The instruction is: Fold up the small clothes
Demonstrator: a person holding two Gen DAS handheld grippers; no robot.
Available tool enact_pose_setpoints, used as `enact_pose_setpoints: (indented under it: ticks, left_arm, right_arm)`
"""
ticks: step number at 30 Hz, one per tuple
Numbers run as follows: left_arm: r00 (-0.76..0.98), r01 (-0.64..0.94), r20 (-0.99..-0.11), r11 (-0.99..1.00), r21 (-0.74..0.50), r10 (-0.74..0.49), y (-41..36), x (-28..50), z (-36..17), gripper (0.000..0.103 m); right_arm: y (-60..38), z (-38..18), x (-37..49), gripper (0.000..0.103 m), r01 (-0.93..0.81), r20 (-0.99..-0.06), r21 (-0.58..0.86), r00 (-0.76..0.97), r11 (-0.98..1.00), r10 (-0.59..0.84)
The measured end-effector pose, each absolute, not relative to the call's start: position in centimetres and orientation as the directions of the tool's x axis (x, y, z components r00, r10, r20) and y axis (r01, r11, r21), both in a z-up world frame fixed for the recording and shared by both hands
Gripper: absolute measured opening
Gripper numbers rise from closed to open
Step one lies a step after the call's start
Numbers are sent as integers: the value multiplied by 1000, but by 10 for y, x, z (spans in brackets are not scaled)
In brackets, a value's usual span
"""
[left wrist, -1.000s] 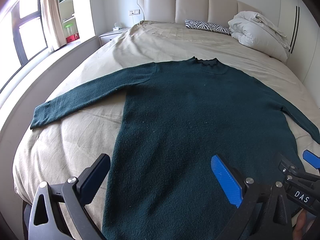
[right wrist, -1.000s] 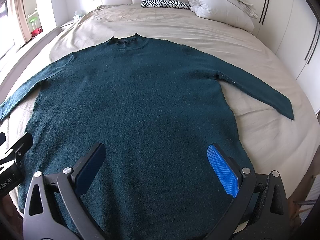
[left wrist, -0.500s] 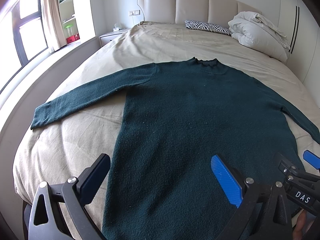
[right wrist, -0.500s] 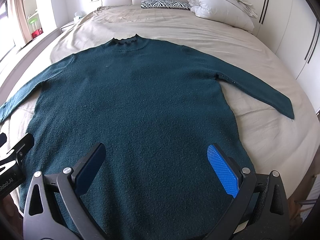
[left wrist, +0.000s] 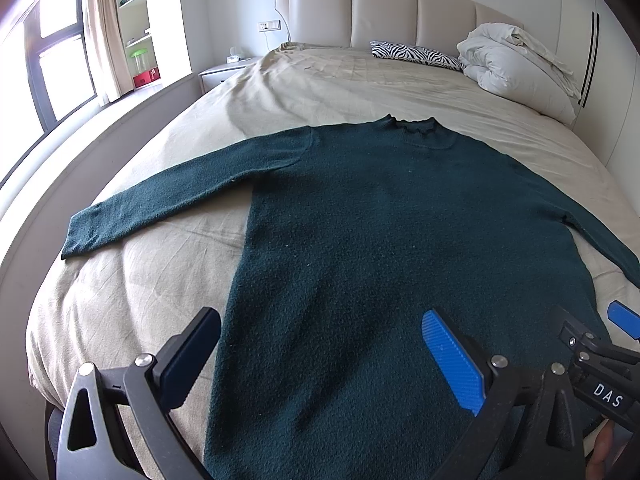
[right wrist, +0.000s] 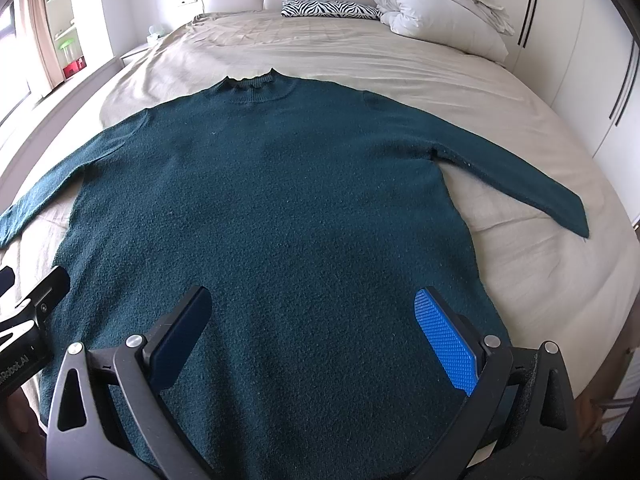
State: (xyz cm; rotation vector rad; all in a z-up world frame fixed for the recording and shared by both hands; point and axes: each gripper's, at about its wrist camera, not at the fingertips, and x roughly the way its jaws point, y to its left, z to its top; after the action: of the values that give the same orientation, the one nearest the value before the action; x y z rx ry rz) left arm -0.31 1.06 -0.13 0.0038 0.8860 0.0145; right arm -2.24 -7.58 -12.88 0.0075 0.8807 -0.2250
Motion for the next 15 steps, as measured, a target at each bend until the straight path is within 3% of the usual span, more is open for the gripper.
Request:
enact_pose_setpoints:
  ticks: [10,15]
  left_arm:
    - [620,-25,-785,1000,6,20,11,2,-2,103]
    - [629,-53,-775,998,39,64,6,11,-4,103]
  right_arm:
    - [-79,-129,-20,103,193,-767,-90,612,977,-192]
    - [-92,-131,-13,103,186,-789,-19,601,982,-130]
